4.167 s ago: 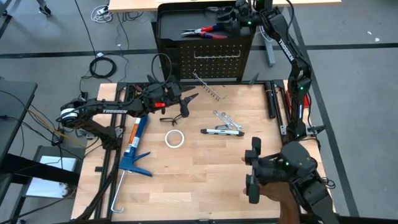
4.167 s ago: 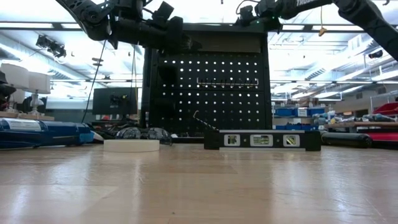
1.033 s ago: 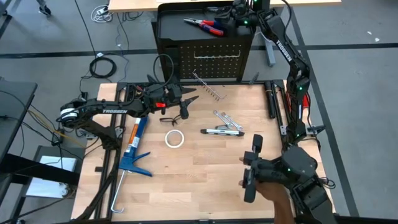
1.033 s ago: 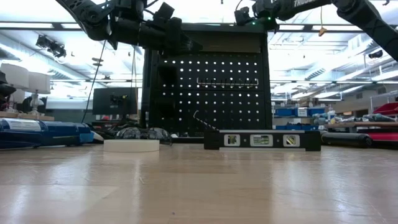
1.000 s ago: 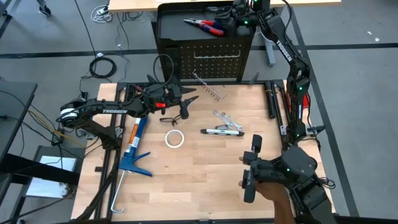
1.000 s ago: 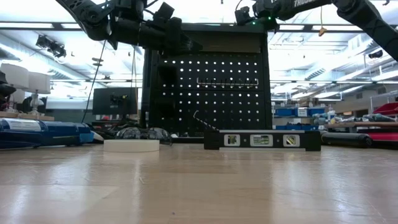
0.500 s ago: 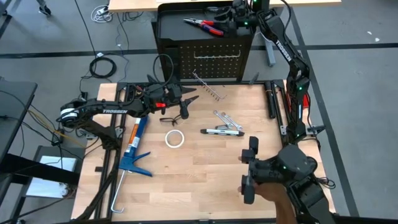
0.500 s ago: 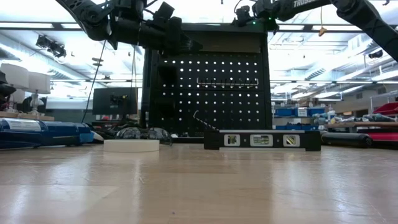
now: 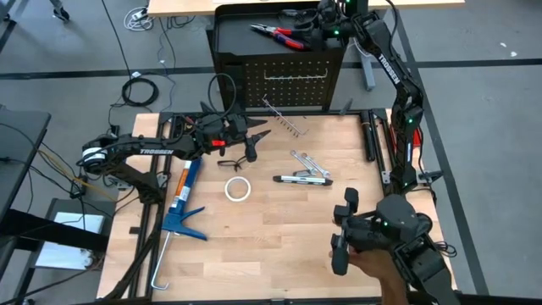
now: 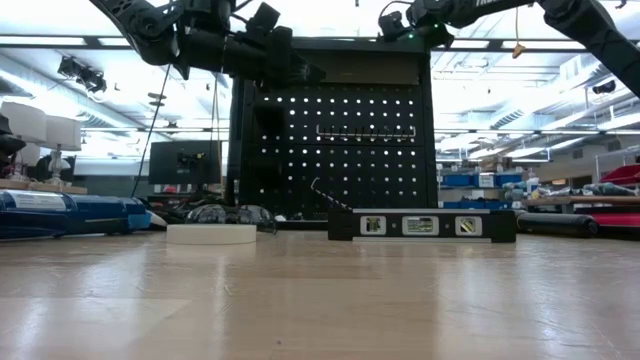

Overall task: Hang tools onto peg board
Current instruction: Remove the pliers from the peg board bin

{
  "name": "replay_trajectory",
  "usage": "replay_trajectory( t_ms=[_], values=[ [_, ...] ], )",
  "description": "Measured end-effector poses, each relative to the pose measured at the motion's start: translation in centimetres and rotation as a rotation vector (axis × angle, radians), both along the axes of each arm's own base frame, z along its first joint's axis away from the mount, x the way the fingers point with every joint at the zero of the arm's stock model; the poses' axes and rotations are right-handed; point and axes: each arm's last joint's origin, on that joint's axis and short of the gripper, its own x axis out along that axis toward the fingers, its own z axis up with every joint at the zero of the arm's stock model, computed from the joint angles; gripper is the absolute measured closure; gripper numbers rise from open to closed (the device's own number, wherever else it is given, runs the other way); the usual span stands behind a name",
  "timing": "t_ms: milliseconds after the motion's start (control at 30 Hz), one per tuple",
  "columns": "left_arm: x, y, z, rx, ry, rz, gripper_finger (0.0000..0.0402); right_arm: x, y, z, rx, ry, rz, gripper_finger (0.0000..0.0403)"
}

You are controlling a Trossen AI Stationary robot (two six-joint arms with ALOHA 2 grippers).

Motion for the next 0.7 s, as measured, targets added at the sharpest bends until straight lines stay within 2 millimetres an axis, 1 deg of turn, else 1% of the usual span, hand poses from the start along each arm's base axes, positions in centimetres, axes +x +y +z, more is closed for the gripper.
replay_trajectory(
  t_ms=[167,433,700],
  values=[
    [0.0,0.0,0.01,0.0,-0.001,0.0,0.0241,-0.03,0.08,-0.13,0.029,0.006,-0.005,0.0267],
    [0.0,0.0,0.01,0.003,0.0,0.0,0.0241,-0.06,-0.01,-0.31,0.043,0.016,-0.027,0.0339],
    [0.0,0.0,0.01,0.005,0.001,0.0,0.0241,-0.07,-0.17,-0.26,0.032,0.003,-0.02,0.0394]
  ],
)
